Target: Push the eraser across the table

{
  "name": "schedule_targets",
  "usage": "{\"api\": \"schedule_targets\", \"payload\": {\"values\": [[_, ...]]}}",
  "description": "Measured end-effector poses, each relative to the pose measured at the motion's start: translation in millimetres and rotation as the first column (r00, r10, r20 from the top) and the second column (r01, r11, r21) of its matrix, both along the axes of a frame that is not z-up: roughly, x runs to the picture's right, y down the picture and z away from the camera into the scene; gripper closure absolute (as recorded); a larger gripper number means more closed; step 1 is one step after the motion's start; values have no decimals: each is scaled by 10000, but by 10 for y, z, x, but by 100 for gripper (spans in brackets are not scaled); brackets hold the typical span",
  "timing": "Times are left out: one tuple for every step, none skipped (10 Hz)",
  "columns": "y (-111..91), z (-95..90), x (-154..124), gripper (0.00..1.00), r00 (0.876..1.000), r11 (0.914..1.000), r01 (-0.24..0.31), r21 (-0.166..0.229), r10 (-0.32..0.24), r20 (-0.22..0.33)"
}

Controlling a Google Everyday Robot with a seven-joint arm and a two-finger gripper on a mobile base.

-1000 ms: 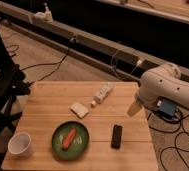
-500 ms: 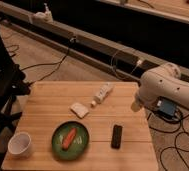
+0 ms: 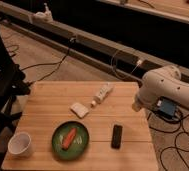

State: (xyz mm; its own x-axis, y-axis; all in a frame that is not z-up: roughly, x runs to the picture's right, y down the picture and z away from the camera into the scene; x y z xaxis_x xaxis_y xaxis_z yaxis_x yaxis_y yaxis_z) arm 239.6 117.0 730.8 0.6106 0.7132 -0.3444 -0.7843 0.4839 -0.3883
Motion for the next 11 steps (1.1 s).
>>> {"api": "schedule_targets", "payload": {"values": [[158, 63, 36, 100, 9991, 9986, -419, -327, 421, 54], [342, 119, 70, 100, 9959, 9935, -894, -707, 904, 105], [459, 138, 108, 100, 9930, 9887, -1162, -947, 1175, 85], [644, 149, 137, 100, 9889, 9801, -1465, -1339, 1486, 59], [796, 147, 131, 100, 9885, 9739, -1481, -1722, 1511, 45], [775, 150, 115, 100, 9887, 9747, -1466, -1688, 1499, 70], [775, 152, 115, 100, 9887, 9748, -1466, -1684, 1499, 69], [775, 153, 118, 100, 9887, 9748, -1468, -1680, 1500, 65], [773, 152, 119, 100, 9885, 9748, -1478, -1672, 1509, 63], [773, 156, 113, 100, 9884, 9746, -1482, -1678, 1516, 71], [794, 167, 100, 100, 9878, 9732, -1516, -1727, 1556, 94]]}}
